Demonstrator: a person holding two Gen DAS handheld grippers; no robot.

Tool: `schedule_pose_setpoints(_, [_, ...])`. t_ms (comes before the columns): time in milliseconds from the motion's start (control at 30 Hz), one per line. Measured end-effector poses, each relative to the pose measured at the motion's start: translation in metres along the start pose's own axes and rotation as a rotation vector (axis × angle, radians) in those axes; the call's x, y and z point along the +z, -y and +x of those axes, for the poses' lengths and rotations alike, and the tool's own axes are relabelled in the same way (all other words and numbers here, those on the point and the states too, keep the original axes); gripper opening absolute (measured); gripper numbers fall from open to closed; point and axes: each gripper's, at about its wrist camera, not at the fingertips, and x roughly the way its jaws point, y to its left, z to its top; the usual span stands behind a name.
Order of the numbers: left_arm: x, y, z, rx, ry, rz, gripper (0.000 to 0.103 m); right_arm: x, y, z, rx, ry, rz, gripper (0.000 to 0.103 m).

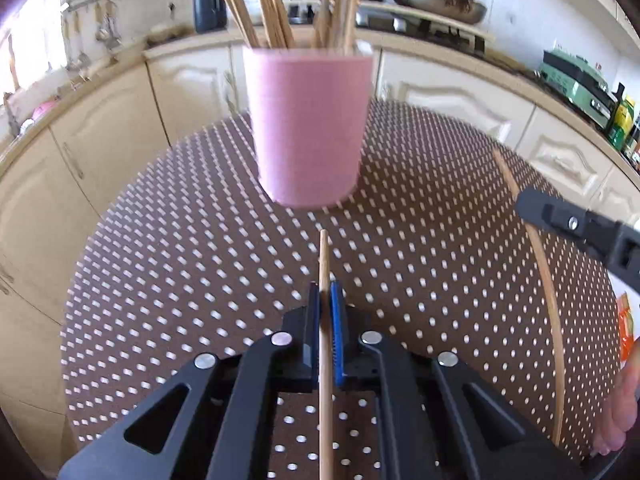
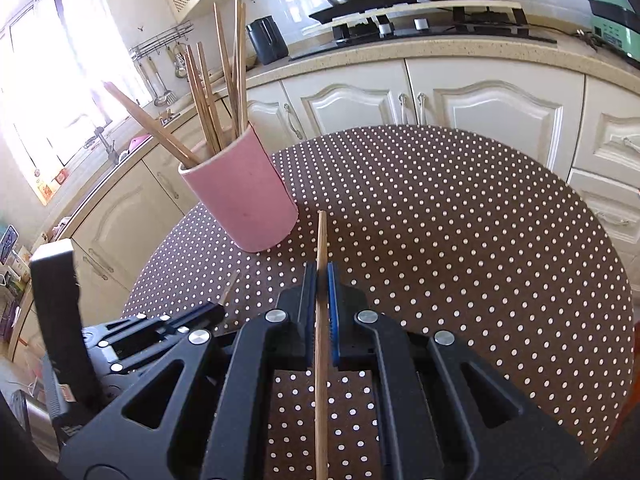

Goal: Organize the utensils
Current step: 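Lift both held chopsticks upright and carry them over the pink cup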

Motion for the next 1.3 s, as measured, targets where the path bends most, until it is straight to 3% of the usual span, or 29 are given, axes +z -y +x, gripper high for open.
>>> schedule_pose_setpoints(467, [0.045,-0.005,-0.085,-0.003,0.266,-0.047,0.006,0.036,-0.020,-0.037,0.007,0.148,-0.070,0.006])
schedule_pose_setpoints(900, [0.089,-0.009,-0.124,-0.001,0.418,-0.110,0.006,0.078,-0.045,-0.062,0.006,0.277,-0.107,0.006])
schedule_pose_setpoints(1167, [0.127,-0.009,-0.142,-0.005,0.560,-0.142,0.006,0.118,-0.061,-0.080,0.003,0.375,-0.168,0.006])
schedule_pose_setpoints(1300, [0.144,-0.005,-0.157,0.002,0.673,-0.143,0.006,0.137,-0.067,-0.094,0.009,0.416,-0.196,0.006])
